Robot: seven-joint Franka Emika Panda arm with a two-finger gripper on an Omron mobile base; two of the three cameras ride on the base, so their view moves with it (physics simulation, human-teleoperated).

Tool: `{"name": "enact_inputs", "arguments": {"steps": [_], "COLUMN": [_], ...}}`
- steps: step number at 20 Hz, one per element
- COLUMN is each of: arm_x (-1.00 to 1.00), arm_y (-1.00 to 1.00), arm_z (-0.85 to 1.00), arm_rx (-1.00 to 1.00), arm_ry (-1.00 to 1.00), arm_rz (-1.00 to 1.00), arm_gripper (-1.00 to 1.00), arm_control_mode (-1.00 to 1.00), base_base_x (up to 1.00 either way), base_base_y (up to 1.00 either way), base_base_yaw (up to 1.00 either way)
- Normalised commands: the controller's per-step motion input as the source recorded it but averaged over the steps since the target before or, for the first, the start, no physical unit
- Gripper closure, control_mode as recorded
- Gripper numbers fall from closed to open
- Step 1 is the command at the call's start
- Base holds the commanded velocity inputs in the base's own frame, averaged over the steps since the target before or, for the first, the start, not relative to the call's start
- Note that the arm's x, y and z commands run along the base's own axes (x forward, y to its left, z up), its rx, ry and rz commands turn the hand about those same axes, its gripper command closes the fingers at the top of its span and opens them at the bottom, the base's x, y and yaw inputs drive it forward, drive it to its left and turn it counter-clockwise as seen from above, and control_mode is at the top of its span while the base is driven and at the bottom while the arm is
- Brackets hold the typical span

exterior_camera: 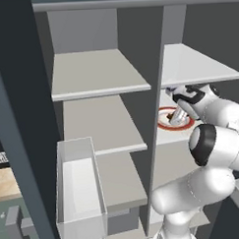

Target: Retrieve the chicken drumstick from the fridge and place it on the saucepan with marinade on the stove.

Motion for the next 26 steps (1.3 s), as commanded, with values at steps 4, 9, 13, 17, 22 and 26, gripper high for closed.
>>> {"name": "enact_inputs", "arguments": {"steps": [4,9,13,17,22,26], "arm_x": [-0.48,-0.55,-0.73,-0.82,-0.85,-0.80], "arm_y": [0.15,0.25,0.19,0.13,0.16,0.24], "arm_z": [0.07,0.08,0.26,0.44,0.59,0.54], "arm_rx": [0.00,0.00,0.00,0.00,0.00,0.00], "arm_ry": [0.00,0.00,0.00,0.00,0.00,0.00], "arm_rz": [0.02,0.01,0.00,0.00,0.00,0.00], "arm_gripper": [1.00,1.00,1.00,1.00,1.00,1.00], "arm_control_mode": [-1.00,-1.00,-1.00,-1.00,-1.00,-1.00], "base_base_x": [0.00,0.00,0.00,0.00,0.00,0.00], "base_base_y": [0.00,0.00,0.00,0.00,0.00,0.00], "base_base_yaw": [0.00,0.00,0.00,0.00,0.00,0.00]}}
